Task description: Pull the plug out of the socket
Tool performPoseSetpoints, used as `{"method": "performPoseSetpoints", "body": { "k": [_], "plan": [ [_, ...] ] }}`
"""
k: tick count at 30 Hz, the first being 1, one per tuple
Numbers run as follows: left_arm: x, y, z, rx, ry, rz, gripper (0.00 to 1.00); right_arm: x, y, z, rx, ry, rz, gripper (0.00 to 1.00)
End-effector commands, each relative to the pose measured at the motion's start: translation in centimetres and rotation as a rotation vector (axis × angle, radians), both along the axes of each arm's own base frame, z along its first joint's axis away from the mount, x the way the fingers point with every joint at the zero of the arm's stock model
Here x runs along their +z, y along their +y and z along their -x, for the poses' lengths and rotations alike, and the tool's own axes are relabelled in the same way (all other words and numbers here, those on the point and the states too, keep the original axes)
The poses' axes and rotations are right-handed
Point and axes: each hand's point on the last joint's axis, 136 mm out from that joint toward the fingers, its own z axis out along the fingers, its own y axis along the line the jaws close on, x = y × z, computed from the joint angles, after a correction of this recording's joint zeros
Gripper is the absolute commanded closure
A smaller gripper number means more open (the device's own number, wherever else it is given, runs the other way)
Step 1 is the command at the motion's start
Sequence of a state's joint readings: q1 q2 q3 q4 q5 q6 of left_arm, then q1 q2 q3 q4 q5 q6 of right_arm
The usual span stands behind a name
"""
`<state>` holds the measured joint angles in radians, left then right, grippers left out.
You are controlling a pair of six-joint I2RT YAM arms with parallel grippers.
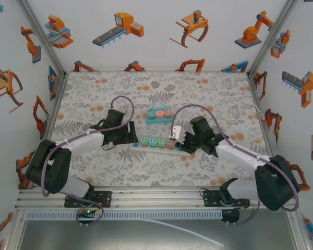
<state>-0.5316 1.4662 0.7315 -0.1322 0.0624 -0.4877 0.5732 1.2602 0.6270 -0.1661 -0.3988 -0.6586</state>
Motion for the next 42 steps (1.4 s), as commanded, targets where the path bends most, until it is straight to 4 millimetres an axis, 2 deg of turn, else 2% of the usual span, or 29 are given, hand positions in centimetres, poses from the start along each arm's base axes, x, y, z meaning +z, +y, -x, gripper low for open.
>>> {"method": "performPoseSetpoints", "body": {
  "k": [1,7,14,20,25,28,32,34,37,42],
  "plan": [
    [-3.5,2.8,2.7,0.018,0.118,-0.170,0.36,3.2,1.5,-1.1,0.044,-0.088,-0.051,0.78],
    [-3.6,3.5,3.5,0.019,0.107,-0.222,0.38,4.3,2.1,-1.0,0.069,-0.092,-0.079,0.84],
    [-3.5,3.9,4.0,0.023,0.099,-0.258,0.39,5.2,2.1,-0.7,0.071,-0.114,-0.098,0.87],
    [-2.5,3.9,3.8,0.033,0.074,-0.259,0.38,7.2,1.7,-0.4,0.062,-0.161,-0.129,0.88],
    [-0.3,3.2,3.2,0.037,0.028,-0.213,0.35,10.6,1.0,-0.6,-0.047,-0.202,-0.206,0.93],
    [1.6,2.8,2.9,0.042,-0.016,-0.173,0.33,13.3,0.4,-0.3,-0.158,-0.182,-0.320,0.94],
    [4.8,2.4,2.5,0.056,-0.088,-0.112,0.30,16.8,-0.9,-0.1,-0.403,-0.045,-0.605,1.00],
    [6.4,2.1,2.5,0.058,-0.128,-0.077,0.29,17.2,-2.1,0.0,-0.566,0.109,-0.741,1.00],
    [8.2,1.8,3.0,0.051,-0.171,-0.027,0.27,15.5,-3.2,1.0,-0.743,0.348,-0.824,1.00],
    [9.7,0.6,4.5,-0.008,-0.217,0.030,0.22,8.9,-4.9,4.0,-0.984,0.680,-0.732,0.99]
  ]
}}
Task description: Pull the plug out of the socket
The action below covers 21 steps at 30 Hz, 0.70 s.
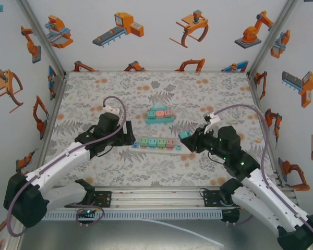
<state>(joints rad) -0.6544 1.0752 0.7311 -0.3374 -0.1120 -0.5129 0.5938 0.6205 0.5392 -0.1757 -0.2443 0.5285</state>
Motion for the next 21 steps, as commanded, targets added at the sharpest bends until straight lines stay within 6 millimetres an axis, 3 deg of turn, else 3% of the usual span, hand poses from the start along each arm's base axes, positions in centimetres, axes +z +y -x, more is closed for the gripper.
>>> {"method": "performPoseSetpoints", "body": {
  "k": [1,5,10,15,21],
  "plan": [
    [0.5,-0.6,1.1,-0.029,-0.005,0.024,0.22,-5.7,-1.4,2.2,-0.137,0.395,-0.084,0.99],
    [1.1,-1.3,1.3,-0.062,-0.039,0.016,0.21,-10.0,-1.5,3.7,-0.180,0.561,-0.170,0.98],
    [1.4,-1.3,1.0,-0.052,-0.081,-0.007,0.21,-13.7,-1.6,4.0,-0.240,0.651,-0.310,0.96],
    [1.7,-1.4,0.8,-0.050,-0.101,-0.016,0.21,-15.6,-2.9,3.6,-0.325,0.641,-0.309,0.89],
    [2.0,-1.2,0.7,-0.037,-0.108,-0.014,0.21,-17.4,-4.1,3.6,-0.410,0.679,-0.250,0.71]
  ]
}}
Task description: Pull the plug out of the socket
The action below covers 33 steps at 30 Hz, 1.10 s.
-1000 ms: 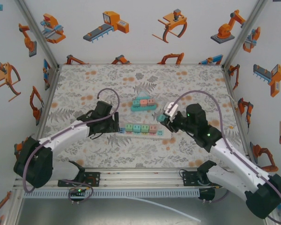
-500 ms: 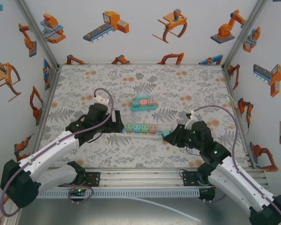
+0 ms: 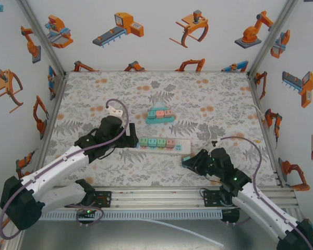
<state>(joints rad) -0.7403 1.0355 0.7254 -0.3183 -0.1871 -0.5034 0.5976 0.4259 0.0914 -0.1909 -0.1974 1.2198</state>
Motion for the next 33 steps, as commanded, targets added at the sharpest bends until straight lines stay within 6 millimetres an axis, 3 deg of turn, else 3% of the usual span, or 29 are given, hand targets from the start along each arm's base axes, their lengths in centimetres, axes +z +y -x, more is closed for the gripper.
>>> {"method": "performPoseSetpoints", "body": {
  "k": [1,6,10,15,19,24,29,33],
  "plan": [
    [0.6,0.1,-0.2,0.003,-0.032,-0.001,0.21,-1.0,-0.6,-0.4,-0.054,0.027,0.020,0.69],
    [0.7,0.5,-0.2,0.024,-0.028,-0.012,0.21,-1.6,0.2,-0.3,-0.021,0.059,0.018,0.60],
    [0.5,0.8,-0.2,0.038,-0.027,-0.025,0.20,-2.3,0.3,-0.4,-0.015,0.090,0.045,0.35],
    [0.3,1.1,-0.4,0.053,-0.020,-0.047,0.20,-3.1,-0.4,-0.2,-0.041,0.134,0.088,0.33],
    [0.1,1.5,-0.6,0.076,-0.016,-0.069,0.19,-2.4,-1.4,-0.1,-0.078,0.134,0.123,0.32],
    [-0.4,1.2,-0.5,0.063,0.002,-0.072,0.20,1.1,-2.5,-0.8,-0.121,0.037,0.144,0.32],
    [-0.4,1.4,-0.7,0.074,-0.008,-0.078,0.20,7.5,-3.1,-2.7,-0.070,-0.186,0.262,0.31],
    [-0.5,1.4,-0.7,0.080,-0.009,-0.073,0.20,11.9,-2.1,-4.8,0.066,-0.386,0.430,0.26]
  ]
}}
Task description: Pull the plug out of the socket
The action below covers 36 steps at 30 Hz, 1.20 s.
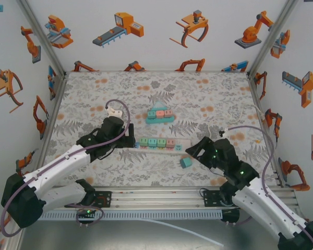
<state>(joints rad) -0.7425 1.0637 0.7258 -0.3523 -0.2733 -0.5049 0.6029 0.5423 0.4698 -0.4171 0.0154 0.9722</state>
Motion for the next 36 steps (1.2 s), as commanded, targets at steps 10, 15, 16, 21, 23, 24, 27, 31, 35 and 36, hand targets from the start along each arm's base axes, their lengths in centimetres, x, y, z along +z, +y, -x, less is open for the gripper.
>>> {"method": "performPoseSetpoints", "body": {
  "k": [10,15,16,21,23,24,27,31,35,36],
  "plan": [
    [-0.6,1.0,-0.1,0.045,-0.006,-0.035,0.19,8.2,6.6,-4.2,0.615,-0.616,0.536,0.23],
    [-1.0,1.2,-0.6,0.064,-0.018,-0.053,0.19,7.2,8.9,-2.3,0.934,-0.859,0.688,0.22],
    [-1.0,1.1,-0.8,0.067,-0.024,-0.053,0.19,6.7,9.0,-2.0,0.981,-0.890,0.716,0.20],
    [-1.0,0.7,-1.4,0.061,-0.034,-0.044,0.19,4.6,10.3,-1.5,1.141,-0.936,0.740,0.18],
    [-1.0,0.3,-1.4,0.041,-0.035,-0.034,0.19,3.6,11.0,-1.6,1.197,-0.921,0.732,0.18],
    [-1.1,0.1,-1.5,0.037,-0.033,-0.028,0.19,3.0,11.2,-1.8,1.223,-0.912,0.739,0.18],
    [-2.1,0.3,-1.9,0.062,0.009,-0.017,0.19,1.7,11.8,-2.6,1.277,-0.884,0.753,0.20],
    [-3.9,-0.2,-2.3,0.065,0.068,0.025,0.19,0.6,13.2,-3.1,1.342,-0.880,0.715,0.23],
    [-5.4,-0.7,-2.3,0.054,0.103,0.034,0.20,-0.6,14.2,-3.6,1.383,-0.863,0.690,0.31],
    [-5.7,-0.7,-2.3,0.056,0.109,0.032,0.21,-0.9,14.4,-3.8,1.386,-0.858,0.691,0.33]
  ]
}}
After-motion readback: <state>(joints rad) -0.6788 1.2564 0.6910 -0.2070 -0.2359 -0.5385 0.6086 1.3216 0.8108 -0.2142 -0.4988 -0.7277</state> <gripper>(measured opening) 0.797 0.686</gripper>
